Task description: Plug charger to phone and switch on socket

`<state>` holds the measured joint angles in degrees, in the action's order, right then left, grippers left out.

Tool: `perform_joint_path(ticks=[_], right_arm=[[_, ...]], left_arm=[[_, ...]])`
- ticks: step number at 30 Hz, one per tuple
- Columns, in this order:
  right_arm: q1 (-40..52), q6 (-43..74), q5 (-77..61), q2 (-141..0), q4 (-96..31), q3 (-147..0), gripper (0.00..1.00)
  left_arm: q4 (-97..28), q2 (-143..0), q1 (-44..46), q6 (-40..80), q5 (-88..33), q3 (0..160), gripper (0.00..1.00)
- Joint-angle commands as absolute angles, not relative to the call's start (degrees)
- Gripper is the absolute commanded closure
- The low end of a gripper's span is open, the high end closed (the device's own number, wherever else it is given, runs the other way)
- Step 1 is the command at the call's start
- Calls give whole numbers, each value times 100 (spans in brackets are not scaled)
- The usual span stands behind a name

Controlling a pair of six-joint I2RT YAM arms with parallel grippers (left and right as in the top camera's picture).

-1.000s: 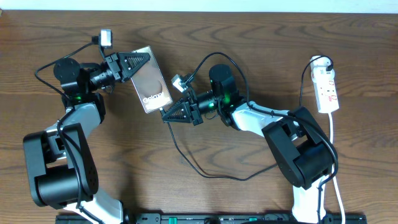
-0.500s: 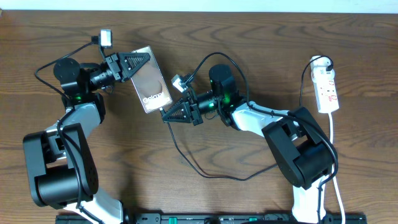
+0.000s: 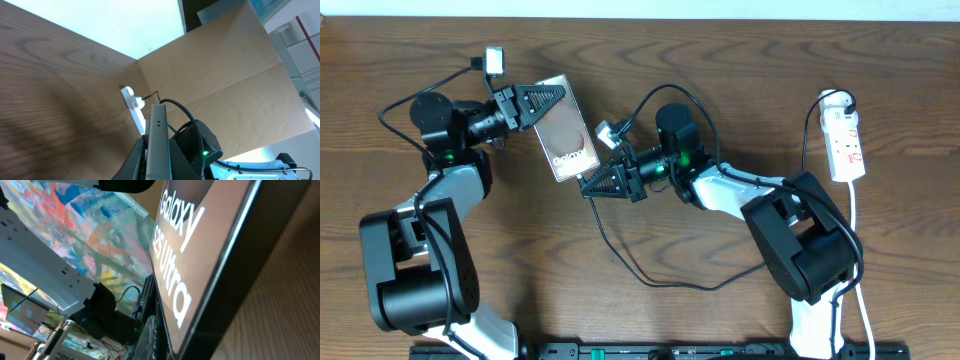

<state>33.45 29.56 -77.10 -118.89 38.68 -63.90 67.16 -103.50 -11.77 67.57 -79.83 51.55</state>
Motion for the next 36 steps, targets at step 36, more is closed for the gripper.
perform_joint_path(ticks=[36], right_arm=[[3286, 2952, -7662, -11907, 3898, -6405, 99]], left_arm=[[6783, -10274, -1144, 6709, -8291, 5186, 93]])
